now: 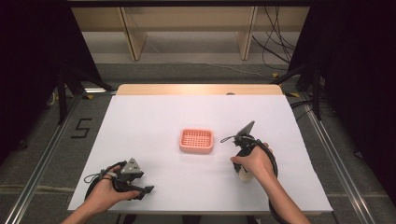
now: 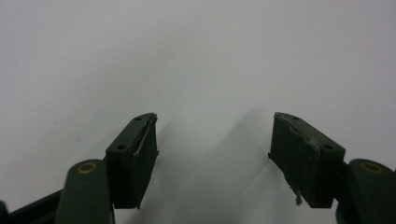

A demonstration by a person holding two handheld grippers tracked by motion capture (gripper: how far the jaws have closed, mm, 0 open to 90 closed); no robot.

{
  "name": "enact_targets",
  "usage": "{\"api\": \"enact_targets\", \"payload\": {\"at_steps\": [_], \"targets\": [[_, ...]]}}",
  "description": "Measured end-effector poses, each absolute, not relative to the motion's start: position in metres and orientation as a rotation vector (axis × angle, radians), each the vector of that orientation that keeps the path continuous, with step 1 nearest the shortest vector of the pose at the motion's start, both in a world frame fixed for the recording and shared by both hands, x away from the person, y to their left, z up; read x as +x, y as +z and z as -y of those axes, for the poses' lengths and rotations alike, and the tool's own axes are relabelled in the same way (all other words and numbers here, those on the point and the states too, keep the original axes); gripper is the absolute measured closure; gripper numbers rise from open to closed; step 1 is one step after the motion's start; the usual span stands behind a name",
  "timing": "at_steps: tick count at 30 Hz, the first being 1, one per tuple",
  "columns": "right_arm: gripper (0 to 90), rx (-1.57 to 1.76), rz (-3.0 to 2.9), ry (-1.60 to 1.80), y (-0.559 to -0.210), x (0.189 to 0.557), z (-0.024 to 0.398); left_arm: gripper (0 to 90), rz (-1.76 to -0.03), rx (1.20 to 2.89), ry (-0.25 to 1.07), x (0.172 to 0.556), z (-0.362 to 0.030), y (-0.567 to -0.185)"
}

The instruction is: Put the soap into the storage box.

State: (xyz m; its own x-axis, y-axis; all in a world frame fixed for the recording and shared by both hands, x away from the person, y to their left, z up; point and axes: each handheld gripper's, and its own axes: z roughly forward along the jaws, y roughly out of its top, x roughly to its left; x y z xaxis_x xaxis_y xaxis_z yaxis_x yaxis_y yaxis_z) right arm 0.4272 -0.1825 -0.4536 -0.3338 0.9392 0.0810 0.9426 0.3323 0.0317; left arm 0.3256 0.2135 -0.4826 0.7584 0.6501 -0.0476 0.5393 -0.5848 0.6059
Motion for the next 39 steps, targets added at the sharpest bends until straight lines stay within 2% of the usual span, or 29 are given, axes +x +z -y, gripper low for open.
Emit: {"api": "enact_targets", "payload": {"at_steps": [15, 18, 26, 34, 39], "targets": [[50.4, -1.641, 2.629, -0.138, -0.454, 0.424, 0.184, 31.7, -0.871, 2.349, 0.254, 0.326, -0.213, -0.483], [50.4, -1.483, 2.741, -0.158, -0.454, 0.426, 0.188, 31.7, -0.872, 2.348, 0.254, 0.326, -0.213, -0.483], [50.5, -1.321, 2.844, -0.152, -0.447, 0.415, 0.183, 31.7, -0.871, 2.35, 0.252, 0.326, -0.213, -0.483], [50.5, -0.953, 3.071, -0.185, -0.438, 0.41, 0.188, 31.7, -0.873, 2.349, 0.251, 0.326, -0.213, -0.484], [50.6, -0.524, 3.168, -0.272, -0.435, 0.404, 0.188, 31.7, -0.883, 2.355, 0.23, 0.326, -0.213, -0.484]]}}
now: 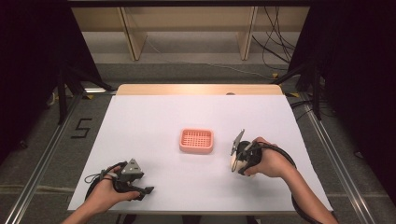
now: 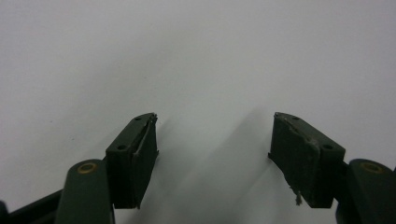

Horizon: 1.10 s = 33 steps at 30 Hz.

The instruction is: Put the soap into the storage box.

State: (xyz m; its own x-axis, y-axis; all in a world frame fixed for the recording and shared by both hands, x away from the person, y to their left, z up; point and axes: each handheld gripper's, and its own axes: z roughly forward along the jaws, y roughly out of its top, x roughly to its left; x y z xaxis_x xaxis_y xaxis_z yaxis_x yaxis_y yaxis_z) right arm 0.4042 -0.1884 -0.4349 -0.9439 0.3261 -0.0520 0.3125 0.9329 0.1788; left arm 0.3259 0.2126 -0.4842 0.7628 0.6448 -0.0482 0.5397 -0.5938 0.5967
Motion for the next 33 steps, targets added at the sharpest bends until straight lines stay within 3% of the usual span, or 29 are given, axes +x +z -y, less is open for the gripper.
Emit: {"api": "enact_targets", "payload": {"at_steps": [11, 33], "targets": [[50.6, 0.316, -2.996, 0.2, -0.428, 0.412, 0.195, 31.7, -0.883, 2.355, 0.233, 0.326, -0.213, -0.484], [50.7, 0.327, -2.997, 0.208, -0.416, 0.418, 0.182, 31.7, -0.862, 2.358, 0.246, 0.322, -0.215, -0.484]]}}
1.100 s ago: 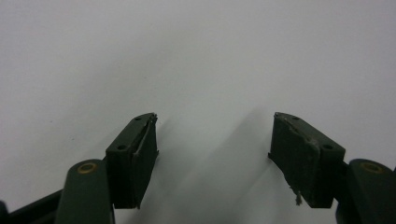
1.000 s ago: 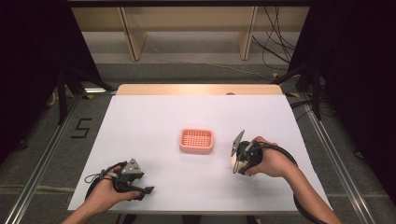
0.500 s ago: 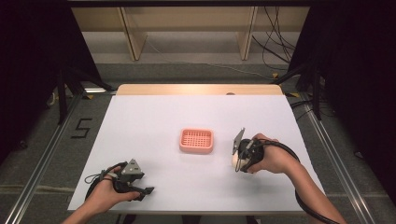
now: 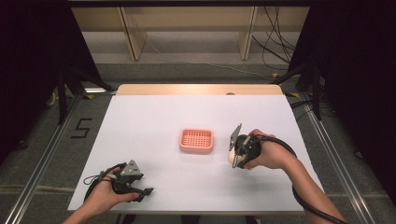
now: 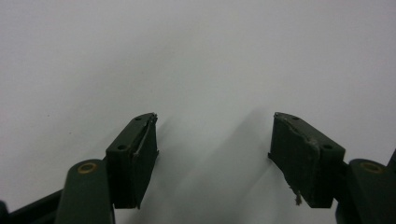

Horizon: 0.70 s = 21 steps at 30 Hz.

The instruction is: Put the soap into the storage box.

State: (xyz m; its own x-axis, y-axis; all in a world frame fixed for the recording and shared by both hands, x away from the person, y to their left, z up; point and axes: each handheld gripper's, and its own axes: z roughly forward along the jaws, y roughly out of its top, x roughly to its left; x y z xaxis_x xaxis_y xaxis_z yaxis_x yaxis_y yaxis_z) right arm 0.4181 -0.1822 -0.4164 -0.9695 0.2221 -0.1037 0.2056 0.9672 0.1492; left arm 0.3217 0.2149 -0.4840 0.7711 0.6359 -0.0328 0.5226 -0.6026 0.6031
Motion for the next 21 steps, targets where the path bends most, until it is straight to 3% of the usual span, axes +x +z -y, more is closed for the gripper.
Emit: {"api": "enact_targets", "payload": {"at_steps": [21], "targets": [[50.7, 0.311, -2.976, 0.233, -0.409, 0.431, 0.17, 31.8, -0.882, 2.339, 0.236, 0.32, -0.215, -0.484]]}}
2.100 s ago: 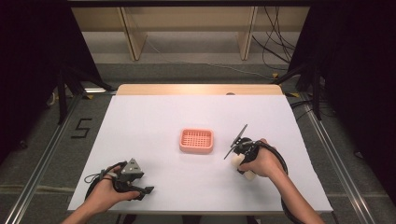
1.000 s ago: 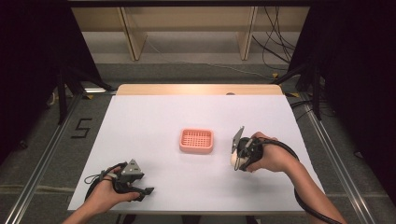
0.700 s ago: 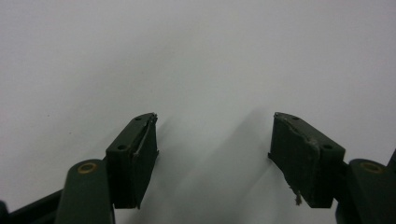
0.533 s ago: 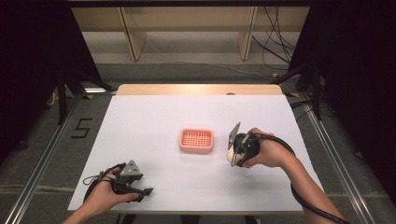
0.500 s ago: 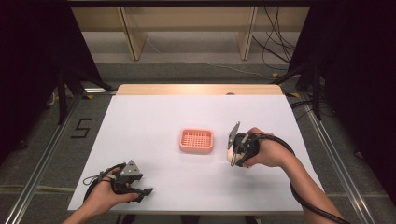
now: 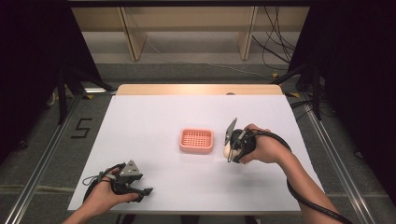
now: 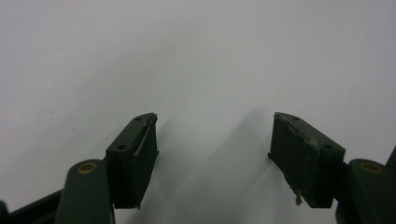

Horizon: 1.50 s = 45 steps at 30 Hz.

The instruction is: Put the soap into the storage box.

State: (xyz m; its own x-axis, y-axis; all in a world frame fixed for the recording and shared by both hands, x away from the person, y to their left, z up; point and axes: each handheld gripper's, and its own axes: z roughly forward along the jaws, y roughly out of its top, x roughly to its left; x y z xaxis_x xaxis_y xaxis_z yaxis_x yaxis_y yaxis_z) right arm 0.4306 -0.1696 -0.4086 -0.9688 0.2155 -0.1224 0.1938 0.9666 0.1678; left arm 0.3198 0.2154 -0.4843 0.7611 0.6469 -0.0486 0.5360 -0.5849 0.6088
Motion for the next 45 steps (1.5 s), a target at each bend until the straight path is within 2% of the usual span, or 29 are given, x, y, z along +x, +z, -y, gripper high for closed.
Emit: {"api": "enact_targets", "payload": {"at_steps": [25, 27, 29, 36, 45], "targets": [[50.6, 0.284, -2.973, 0.235, -0.399, 0.443, 0.152, 31.8, -0.863, 2.344, 0.258, 0.32, -0.215, -0.483], [50.6, 0.191, -2.961, 0.262, -0.4, 0.448, 0.15, 31.7, -0.86, 2.348, 0.262, 0.32, -0.215, -0.482], [50.6, 0.281, -2.967, 0.234, -0.399, 0.445, 0.148, 31.7, -0.858, 2.344, 0.265, 0.32, -0.215, -0.482], [50.7, 0.282, -2.966, 0.237, -0.399, 0.447, 0.142, 31.7, -0.866, 2.345, 0.236, 0.319, -0.215, -0.481], [50.6, 0.19, -2.971, 0.262, -0.4, 0.455, 0.137, 31.8, -0.866, 2.339, 0.242, 0.319, -0.214, -0.482]]}}
